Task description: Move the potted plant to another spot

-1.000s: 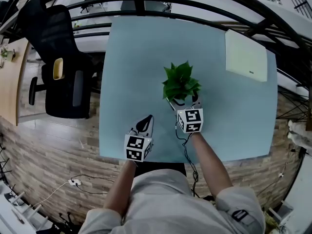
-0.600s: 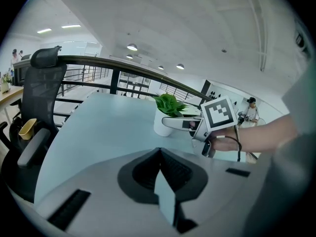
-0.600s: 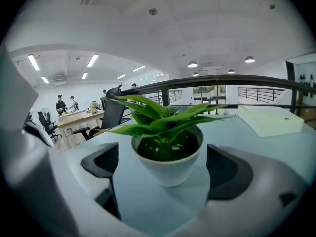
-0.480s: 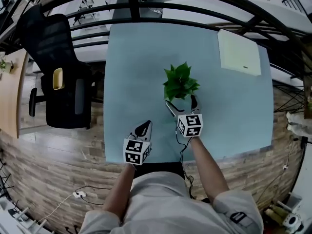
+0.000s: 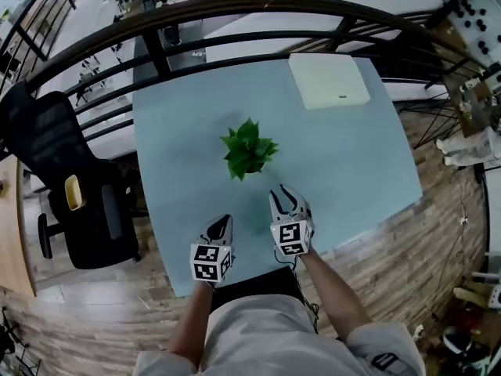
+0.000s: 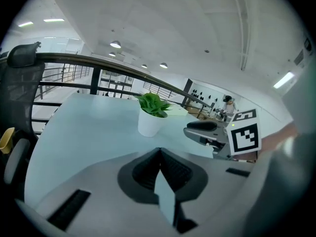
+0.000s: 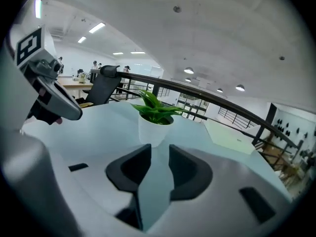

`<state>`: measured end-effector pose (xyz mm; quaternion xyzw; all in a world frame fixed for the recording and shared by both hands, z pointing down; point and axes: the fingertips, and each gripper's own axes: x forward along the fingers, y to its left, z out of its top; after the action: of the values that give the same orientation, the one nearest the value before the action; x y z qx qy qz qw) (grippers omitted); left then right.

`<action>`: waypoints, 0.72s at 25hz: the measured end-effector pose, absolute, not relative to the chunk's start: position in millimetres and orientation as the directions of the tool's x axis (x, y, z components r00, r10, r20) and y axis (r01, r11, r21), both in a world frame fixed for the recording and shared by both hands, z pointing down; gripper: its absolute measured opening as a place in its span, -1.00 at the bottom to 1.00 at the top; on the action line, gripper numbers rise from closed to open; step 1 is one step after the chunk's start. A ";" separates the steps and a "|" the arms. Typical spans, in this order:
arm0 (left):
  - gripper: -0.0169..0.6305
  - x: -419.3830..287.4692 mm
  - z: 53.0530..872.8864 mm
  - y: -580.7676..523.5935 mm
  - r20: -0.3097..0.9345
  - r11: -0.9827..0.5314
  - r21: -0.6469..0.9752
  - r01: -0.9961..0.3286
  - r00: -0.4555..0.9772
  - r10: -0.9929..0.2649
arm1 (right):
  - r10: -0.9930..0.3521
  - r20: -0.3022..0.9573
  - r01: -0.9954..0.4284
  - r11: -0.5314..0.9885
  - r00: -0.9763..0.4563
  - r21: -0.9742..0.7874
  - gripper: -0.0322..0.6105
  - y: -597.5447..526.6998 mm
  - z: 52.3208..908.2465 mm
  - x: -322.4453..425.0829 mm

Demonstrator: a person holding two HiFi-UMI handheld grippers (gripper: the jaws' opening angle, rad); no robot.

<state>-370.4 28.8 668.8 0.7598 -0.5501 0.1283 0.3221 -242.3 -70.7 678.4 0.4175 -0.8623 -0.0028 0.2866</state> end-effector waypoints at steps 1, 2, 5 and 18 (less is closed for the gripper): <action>-0.91 -366.5 668.5 25.5 0.546 -0.207 0.346 -0.915 0.376 -0.749 | -0.722 0.500 -0.718 0.649 -0.479 0.250 -0.56 -66.6 674.6 -238.4; -0.91 -362.5 667.7 22.8 0.543 -0.227 0.344 -0.911 0.390 -0.743 | -0.720 0.508 -0.720 0.648 -0.473 0.248 -0.61 -61.4 671.1 -234.5; -0.91 -349.9 662.4 18.3 0.537 -0.277 0.338 -0.900 0.426 -0.728 | -0.716 0.529 -0.740 0.635 -0.456 0.222 -0.86 -43.6 661.1 -220.9; -0.91 -287.3 618.1 -0.5 0.499 -0.374 0.340 -0.863 0.502 -0.706 | -0.698 0.565 -0.822 0.566 -0.440 0.059 -0.89 -28.6 640.0 -174.9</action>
<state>-287.3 -0.5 618.1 0.8175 -0.4798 0.1364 0.2880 -174.9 -28.6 640.0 0.4519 -0.8411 0.1127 0.2751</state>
